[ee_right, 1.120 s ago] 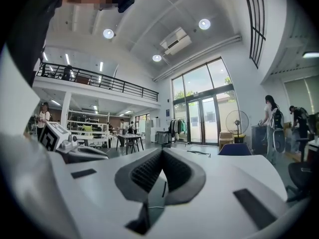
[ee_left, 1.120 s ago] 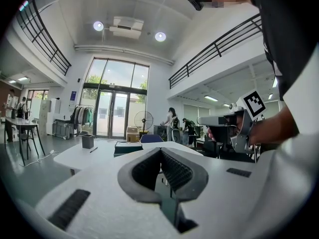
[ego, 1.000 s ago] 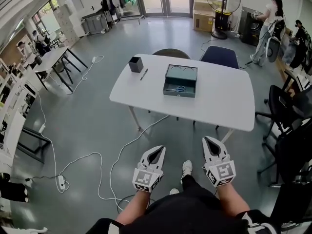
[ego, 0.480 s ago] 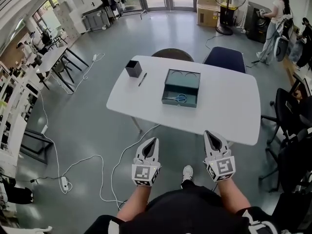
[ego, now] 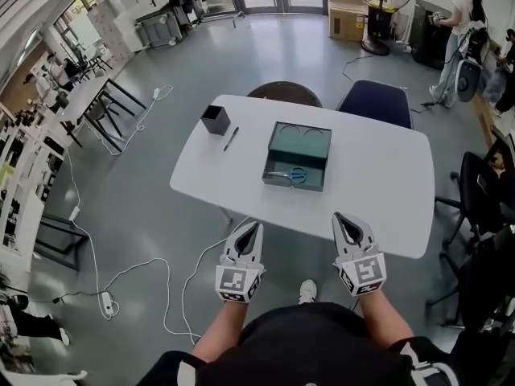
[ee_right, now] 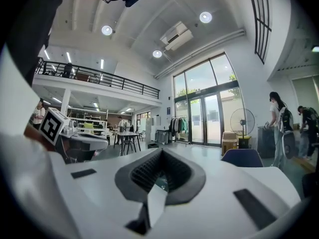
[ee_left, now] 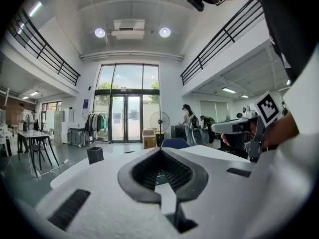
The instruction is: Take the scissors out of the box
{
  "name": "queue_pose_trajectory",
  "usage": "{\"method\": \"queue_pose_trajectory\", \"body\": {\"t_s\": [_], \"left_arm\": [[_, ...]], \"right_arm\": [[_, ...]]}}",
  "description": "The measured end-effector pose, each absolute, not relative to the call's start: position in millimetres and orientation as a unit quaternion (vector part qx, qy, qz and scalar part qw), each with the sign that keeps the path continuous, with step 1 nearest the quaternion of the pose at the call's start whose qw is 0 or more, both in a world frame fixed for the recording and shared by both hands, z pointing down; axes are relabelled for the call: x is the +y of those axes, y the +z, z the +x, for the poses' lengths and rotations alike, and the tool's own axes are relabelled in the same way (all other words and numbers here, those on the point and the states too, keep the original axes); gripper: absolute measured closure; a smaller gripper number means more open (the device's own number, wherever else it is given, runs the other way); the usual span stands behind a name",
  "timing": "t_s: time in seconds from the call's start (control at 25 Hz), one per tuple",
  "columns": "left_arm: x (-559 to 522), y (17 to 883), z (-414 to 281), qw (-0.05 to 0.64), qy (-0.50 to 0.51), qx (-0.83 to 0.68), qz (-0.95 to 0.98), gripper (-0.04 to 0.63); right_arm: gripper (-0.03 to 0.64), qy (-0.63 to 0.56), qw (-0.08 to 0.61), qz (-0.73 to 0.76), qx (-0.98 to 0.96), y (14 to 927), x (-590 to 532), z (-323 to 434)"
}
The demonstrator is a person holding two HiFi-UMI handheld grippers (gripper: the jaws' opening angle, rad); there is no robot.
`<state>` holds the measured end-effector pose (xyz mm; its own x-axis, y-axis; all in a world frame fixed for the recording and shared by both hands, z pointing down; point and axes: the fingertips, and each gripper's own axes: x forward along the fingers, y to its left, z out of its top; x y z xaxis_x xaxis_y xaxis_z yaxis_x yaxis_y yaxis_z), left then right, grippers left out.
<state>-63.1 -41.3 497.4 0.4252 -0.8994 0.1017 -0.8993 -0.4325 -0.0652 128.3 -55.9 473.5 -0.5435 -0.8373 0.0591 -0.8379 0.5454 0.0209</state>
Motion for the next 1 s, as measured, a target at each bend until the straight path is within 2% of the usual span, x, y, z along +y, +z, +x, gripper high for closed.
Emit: {"method": "queue_pose_trajectory", "body": {"t_s": [0.64, 1.0], "left_arm": [[-114.7, 511.2, -87.4, -0.013, -0.073, 0.530, -0.845, 0.583], [-193.1, 514.9, -110.2, -0.017, -0.079, 0.482, -0.873, 0.583]], "right_arm": [[0.611, 0.005, 0.041, 0.465, -0.884, 482.4, -136.5, 97.1], [0.611, 0.019, 0.085, 0.476, -0.875, 502.6, -197.6, 56.9]]}}
